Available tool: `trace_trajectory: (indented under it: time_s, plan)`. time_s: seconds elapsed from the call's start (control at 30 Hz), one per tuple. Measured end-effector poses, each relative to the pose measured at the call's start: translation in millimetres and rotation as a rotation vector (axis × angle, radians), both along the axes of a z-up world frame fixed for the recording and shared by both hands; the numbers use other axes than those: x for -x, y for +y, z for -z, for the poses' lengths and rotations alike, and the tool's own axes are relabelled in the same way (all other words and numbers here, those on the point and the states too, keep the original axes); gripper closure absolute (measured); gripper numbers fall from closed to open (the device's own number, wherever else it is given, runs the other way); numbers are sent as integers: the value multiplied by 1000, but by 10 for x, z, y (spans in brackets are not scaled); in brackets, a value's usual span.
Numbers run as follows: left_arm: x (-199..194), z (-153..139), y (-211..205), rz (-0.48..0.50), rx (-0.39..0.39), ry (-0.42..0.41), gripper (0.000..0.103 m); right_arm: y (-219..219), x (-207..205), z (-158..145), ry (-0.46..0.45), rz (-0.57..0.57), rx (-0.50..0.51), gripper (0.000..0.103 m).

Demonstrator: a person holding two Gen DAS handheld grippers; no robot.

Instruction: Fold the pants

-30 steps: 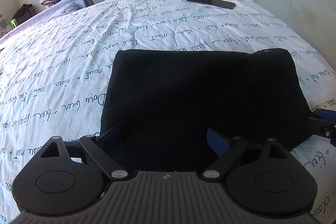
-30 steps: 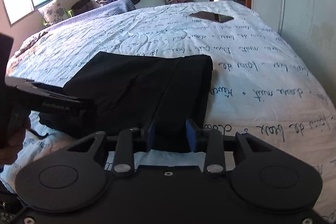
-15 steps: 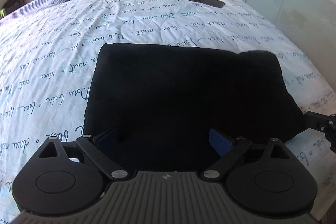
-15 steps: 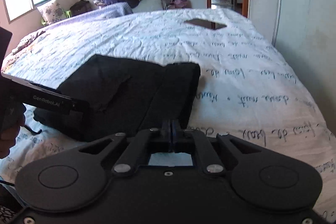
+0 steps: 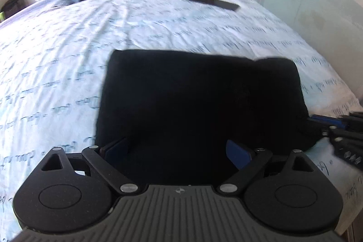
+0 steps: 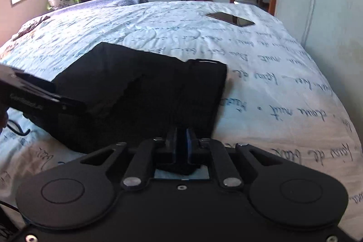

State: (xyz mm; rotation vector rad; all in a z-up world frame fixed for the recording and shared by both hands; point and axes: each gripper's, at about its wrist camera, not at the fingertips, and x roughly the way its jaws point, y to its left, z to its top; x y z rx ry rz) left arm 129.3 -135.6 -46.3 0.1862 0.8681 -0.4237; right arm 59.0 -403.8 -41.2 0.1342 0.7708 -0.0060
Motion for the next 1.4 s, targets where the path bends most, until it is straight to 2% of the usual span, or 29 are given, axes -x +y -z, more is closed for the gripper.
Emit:
trace_trajectory:
  time_s: [0.07,0.13,0.27,0.4,0.47,0.53,0.63,0.73,0.8,0.87,0.93,1.03,1.1,1.2,1.3,1.37,1.4]
  plan:
    - [-80,-30,81,-51,29,2,8,-105,-70,-90,-49,15,-41,97]
    - [-177,-28,155,-102,39,17,8,-121,-229,-139,-89,19,-27,96]
    - [-304,43,289,-169,54,70,8,-58,-718,-28,-72,-41,16,96]
    - [-367,190,322,-169,76,122,6,-116,-1106,199,-2,-28,140,96]
    - [-356,140,364,-170,88,131,10,-179,-1133,133,12,-19,106,96]
    - [-313,66,402,-159,85,109,9,-110,-1038,-30,-24,-9,124,95]
    - [-257,9,462,-153,62,68,8,82,-942,-193,-70,-77,105,90]
    - [-290,136,440,-131,25,109,7,222,-1085,2,-8,-122,147,88]
    - [-263,143,484,-141,61,120,8,191,-1181,133,30,-102,130,86]
    - [-208,80,538,-125,79,105,8,257,-1170,-20,-4,-73,120,82]
    - [-152,34,577,-121,71,72,9,452,-1195,-211,-65,-120,111,81]
    - [-133,52,573,-83,65,57,8,832,-1411,-321,-95,-270,16,81]
    - [-144,123,542,-74,45,82,8,1088,-1644,-253,-69,-354,-21,81]
    - [-114,181,561,-85,70,83,7,1434,-2064,-5,21,-440,-13,81]
    - [-118,208,583,-90,83,86,7,1588,-2425,231,78,-434,31,83]
    - [-120,212,589,-92,85,87,6,1536,-2581,274,80,-410,-6,82]
    - [-118,207,588,-90,84,87,6,1510,-2623,270,96,-397,-23,79]
